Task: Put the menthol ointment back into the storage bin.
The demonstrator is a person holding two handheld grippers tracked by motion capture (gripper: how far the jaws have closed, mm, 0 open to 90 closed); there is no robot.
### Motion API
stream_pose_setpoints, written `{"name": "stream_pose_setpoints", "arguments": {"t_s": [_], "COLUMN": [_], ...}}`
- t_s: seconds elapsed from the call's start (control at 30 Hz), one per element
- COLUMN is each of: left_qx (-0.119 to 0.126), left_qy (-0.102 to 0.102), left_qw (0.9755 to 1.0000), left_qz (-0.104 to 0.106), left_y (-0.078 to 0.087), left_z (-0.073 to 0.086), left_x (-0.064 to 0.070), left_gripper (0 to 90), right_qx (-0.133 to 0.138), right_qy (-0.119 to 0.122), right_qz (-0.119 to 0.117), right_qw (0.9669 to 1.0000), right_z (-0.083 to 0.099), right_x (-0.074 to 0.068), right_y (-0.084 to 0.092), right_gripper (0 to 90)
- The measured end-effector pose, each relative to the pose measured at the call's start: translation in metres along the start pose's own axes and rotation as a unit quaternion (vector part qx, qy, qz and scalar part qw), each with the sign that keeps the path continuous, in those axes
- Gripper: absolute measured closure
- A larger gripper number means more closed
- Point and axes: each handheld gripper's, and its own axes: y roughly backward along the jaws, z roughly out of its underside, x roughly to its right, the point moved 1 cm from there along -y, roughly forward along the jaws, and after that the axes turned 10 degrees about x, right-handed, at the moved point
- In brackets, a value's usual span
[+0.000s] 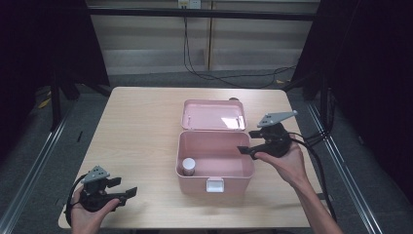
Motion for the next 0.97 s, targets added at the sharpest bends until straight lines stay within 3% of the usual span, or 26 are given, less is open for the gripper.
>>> {"name": "stream_pose_setpoints", "arguments": {"t_s": [0.27,0.4,0.57,0.8,0.97], "left_qx": [0.003,0.005,0.003,0.004,0.002], "left_qy": [0.002,0.005,0.004,0.006,0.006], "left_qw": [1.0,1.0,1.0,1.0,1.0], "left_qz": [0.001,0.001,0.0,-0.001,-0.001], "left_y": [0.0,0.001,0.0,0.0,-0.001], "left_z": [0.0,0.001,0.001,0.001,0.001], "left_x": [-0.001,0.0,0.0,0.0,0.0], "left_gripper": [24.9,25.3,25.2,25.2,25.0], "right_qx": [0.047,0.077,0.093,0.094,0.108], "right_qy": [-0.045,-0.071,-0.094,-0.113,-0.135], "right_qz": [0.034,0.054,0.078,0.116,0.135], "right_qw": [0.9973,0.9929,0.9881,0.9824,0.9757], "right_z": [0.032,0.052,0.081,0.117,0.133], "right_x": [0.015,0.016,0.015,0.02,0.027], "right_y": [0.031,0.045,0.057,0.066,0.068], "right_gripper": [28.5,28.2,28.2,28.2,25.6]}}
